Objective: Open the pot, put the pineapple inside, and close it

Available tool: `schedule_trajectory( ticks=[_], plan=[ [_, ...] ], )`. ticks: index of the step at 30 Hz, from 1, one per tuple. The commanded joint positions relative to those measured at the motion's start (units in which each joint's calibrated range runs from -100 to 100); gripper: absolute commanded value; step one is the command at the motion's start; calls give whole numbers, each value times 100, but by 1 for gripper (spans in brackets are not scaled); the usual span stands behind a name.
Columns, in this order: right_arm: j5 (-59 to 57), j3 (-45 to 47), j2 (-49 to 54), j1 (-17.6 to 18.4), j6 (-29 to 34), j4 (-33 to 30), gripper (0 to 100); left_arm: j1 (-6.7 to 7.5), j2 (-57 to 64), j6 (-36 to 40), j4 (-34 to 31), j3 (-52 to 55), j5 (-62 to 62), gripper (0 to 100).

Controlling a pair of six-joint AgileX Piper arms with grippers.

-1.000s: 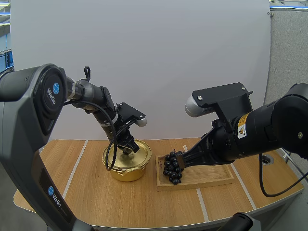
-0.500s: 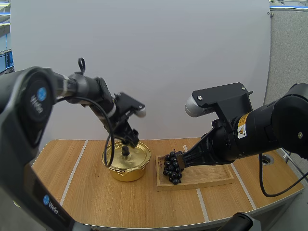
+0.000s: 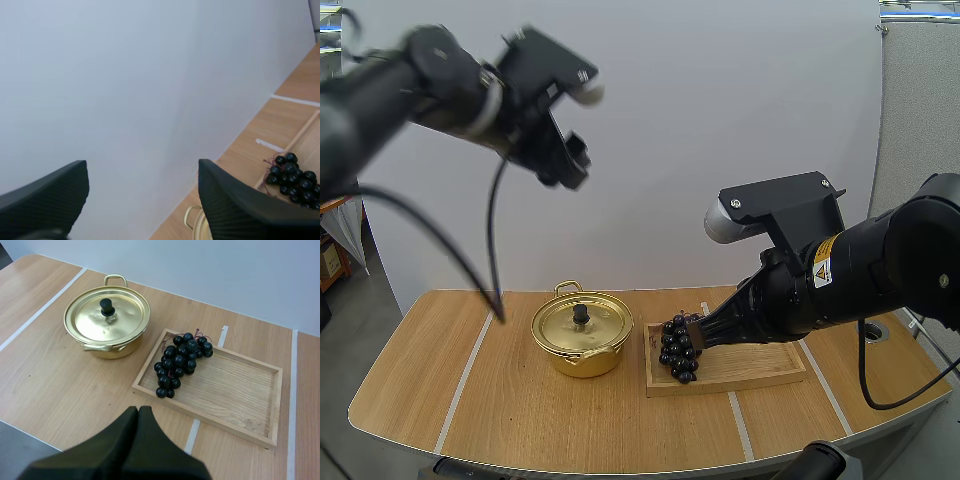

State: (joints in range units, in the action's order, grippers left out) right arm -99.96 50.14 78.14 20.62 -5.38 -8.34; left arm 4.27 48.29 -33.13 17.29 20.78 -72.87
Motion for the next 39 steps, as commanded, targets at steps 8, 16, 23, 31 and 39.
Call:
schedule_trajectory(
  ticks=[8,16,23,31,39],
  plan=[
    [-4,6,56,-25,-21,-4,0,13,1930,356,-172,-113,-850,100],
    [-4,6,56,-245,-21,-166,0,13,2491,1172,-255,-113,-1378,86],
    [237,6,56,-554,69,-309,0,13,2872,1455,-255,-99,-2070,0],
    [957,6,56,-688,992,-1308,0,13,3731,1601,-255,556,-1628,0],
    [1303,6,391,-695,1859,-2204,0,13,4646,2169,-288,1399,11,0]
  ],
)
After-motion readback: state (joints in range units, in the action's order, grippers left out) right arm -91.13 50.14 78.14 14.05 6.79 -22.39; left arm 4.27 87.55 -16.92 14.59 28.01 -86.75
